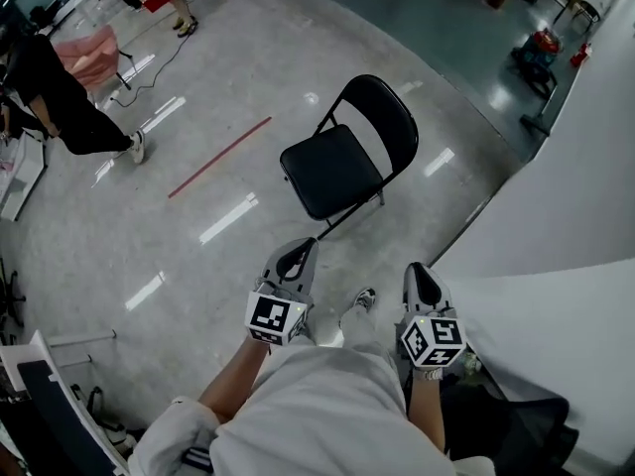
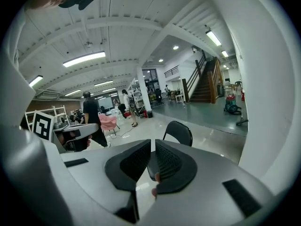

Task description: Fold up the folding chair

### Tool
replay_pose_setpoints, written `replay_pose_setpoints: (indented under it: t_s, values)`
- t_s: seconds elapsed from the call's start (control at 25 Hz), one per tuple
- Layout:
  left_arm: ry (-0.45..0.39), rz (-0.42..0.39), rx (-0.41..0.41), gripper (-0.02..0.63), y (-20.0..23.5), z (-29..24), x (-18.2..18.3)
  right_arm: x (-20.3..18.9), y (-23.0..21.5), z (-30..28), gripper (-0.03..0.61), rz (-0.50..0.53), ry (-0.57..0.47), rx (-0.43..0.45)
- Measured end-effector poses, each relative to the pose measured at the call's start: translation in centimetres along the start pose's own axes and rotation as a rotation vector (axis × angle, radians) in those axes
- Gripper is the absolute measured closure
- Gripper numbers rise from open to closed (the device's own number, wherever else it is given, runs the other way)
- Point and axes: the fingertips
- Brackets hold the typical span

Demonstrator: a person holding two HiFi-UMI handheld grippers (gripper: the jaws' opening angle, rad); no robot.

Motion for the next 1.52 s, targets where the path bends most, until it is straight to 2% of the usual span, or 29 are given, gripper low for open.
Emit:
replay_pose_setpoints:
  t_s: [0.32,0.52,0.76,0.92,1.04,1.2,1.32,1.52]
  values:
    - [-0.013,0.001,0.172,0.604,-0.7,-6.7,4.0,6.3,-6.9,-5.8,0.501,0.081,0.007,0.17]
    - [-0.008,0.013,0.249,0.604,-0.8,-9.0,4.9,8.1,-9.8,-8.4,0.457,0.094,0.021,0.226]
    - [0.015,0.025,0.295,0.604,2.2,-11.5,4.9,9.6,-10.4,-12.6,0.419,0.111,0.057,0.244]
    - [0.033,0.034,0.275,0.604,5.0,-14.1,4.3,10.3,-10.5,-15.8,0.414,0.113,0.084,0.213]
    - [0.046,0.044,0.221,0.604,7.3,-17.0,4.4,11.4,-10.6,-18.2,0.414,0.102,0.101,0.178]
    - [0.021,0.029,0.149,0.604,11.4,-20.8,6.8,14.3,-9.7,-22.1,0.414,0.105,0.114,0.137]
    - [-0.001,0.022,0.12,0.604,14.8,-23.1,8.7,15.6,-8.1,-25.6,0.389,0.12,0.161,0.154]
    - [-0.008,0.028,0.071,0.604,18.7,-25.6,9.4,15.3,-4.9,-29.6,0.35,0.192,0.25,0.183]
Point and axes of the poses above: the fingertips, and each gripper's own axes: z backward along the fingers, y to its left, x out of its top, and after that the axes turned 8 degrees about y, right-handed
